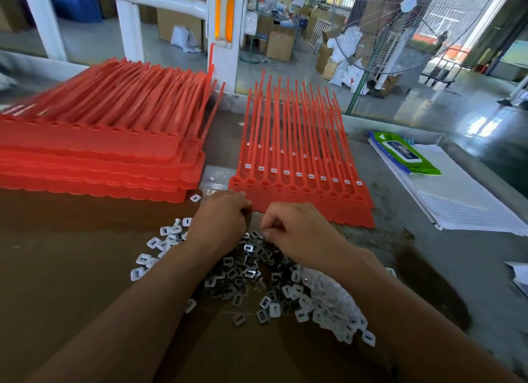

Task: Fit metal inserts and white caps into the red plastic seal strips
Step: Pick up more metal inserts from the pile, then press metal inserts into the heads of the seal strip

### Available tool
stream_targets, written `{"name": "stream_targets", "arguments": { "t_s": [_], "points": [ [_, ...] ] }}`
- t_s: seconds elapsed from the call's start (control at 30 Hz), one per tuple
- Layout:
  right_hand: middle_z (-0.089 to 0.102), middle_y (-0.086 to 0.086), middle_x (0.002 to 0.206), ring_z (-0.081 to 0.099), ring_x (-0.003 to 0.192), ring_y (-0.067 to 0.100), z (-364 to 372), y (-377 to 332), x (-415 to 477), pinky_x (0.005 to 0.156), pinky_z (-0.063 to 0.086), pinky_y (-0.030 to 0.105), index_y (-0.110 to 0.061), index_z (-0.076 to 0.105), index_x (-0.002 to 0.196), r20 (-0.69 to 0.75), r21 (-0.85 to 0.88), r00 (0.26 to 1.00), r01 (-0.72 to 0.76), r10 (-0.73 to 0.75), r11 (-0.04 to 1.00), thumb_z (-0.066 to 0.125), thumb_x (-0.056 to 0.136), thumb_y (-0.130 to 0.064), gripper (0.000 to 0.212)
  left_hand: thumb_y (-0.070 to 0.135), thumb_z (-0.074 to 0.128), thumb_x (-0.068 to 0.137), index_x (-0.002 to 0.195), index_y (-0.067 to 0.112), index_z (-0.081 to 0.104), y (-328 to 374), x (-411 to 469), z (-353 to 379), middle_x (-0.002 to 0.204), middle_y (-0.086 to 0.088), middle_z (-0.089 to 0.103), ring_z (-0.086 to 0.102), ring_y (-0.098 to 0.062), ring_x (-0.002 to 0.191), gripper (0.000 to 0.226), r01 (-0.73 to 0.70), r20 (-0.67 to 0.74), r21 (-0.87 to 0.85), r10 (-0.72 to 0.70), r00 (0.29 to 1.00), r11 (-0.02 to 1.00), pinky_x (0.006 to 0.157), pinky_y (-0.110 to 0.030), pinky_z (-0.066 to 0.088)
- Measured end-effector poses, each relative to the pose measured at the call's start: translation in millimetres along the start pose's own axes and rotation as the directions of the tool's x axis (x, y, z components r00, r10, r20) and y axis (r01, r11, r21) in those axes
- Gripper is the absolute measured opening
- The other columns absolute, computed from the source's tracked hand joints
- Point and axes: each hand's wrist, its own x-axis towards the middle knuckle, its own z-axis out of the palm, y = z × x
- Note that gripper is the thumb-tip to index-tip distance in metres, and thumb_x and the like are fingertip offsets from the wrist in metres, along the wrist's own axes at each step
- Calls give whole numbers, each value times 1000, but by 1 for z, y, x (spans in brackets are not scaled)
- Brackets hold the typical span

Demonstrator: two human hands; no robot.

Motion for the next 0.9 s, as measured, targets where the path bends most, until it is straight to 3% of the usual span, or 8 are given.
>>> {"name": "stream_targets", "arguments": {
  "t_s": [0.17,0.3,0.43,0.53,0.63,0.73,0.83,0.9],
  "points": [
    [57,-16,72,53,70,-4,-1,0,-3,69,40,6,-10,70,82,-11,56,1000,-4,4,998,63,81,-9,7,0,46,80,116,11,61,1,-1,0,133,-5,50,42,-18,125,40,18,7,-14,-18,1000,1000,106,-27,26],
    [59,-16,70,54,67,-4,-3,4,-5,63,41,6,-14,67,80,6,99,998,-56,55,993,62,83,-10,7,0,46,81,115,10,61,1,-1,0,132,-5,51,42,-17,125,39,31,5,-33,-31,1000,999,104,-23,25],
    [65,-5,72,62,70,8,-3,7,-5,63,48,18,-21,60,75,6,181,995,-104,104,978,58,85,-6,17,2,46,81,116,12,60,0,-1,0,135,-4,49,39,-17,127,39,38,11,-26,-38,999,999,104,-23,24],
    [64,-8,70,61,65,1,-3,7,-5,61,49,13,-26,59,73,13,234,994,-106,106,966,61,83,-6,23,2,46,82,117,11,60,0,-2,-1,135,-4,48,39,-18,127,39,39,15,-29,-39,999,999,106,-26,25],
    [68,-5,82,64,75,1,-2,8,-4,70,51,11,-20,67,88,24,273,992,-123,121,954,66,81,-7,14,2,46,81,116,11,61,1,-3,-1,135,-5,49,39,-19,126,39,33,24,-26,-32,999,999,107,-32,28],
    [69,-2,89,65,84,7,-2,8,-2,78,52,16,-18,70,95,32,251,992,-127,123,960,71,77,-6,21,2,46,80,116,11,60,1,-3,-2,135,-5,48,39,-18,127,40,40,27,-31,-39,999,999,107,-31,28],
    [70,-5,83,64,78,4,-2,6,-1,74,52,14,-27,68,86,43,233,995,-103,95,967,70,78,-8,21,2,46,81,117,11,60,1,-3,-1,135,-5,48,39,-18,127,40,50,31,-40,-48,998,998,106,-28,27],
    [69,-6,77,64,71,2,-2,7,0,69,52,16,-24,70,83,44,214,995,-91,84,973,66,82,-13,12,2,46,80,117,12,60,0,-3,-1,135,-5,48,39,-18,127,40,52,31,-42,-50,998,998,106,-29,28]
  ]
}}
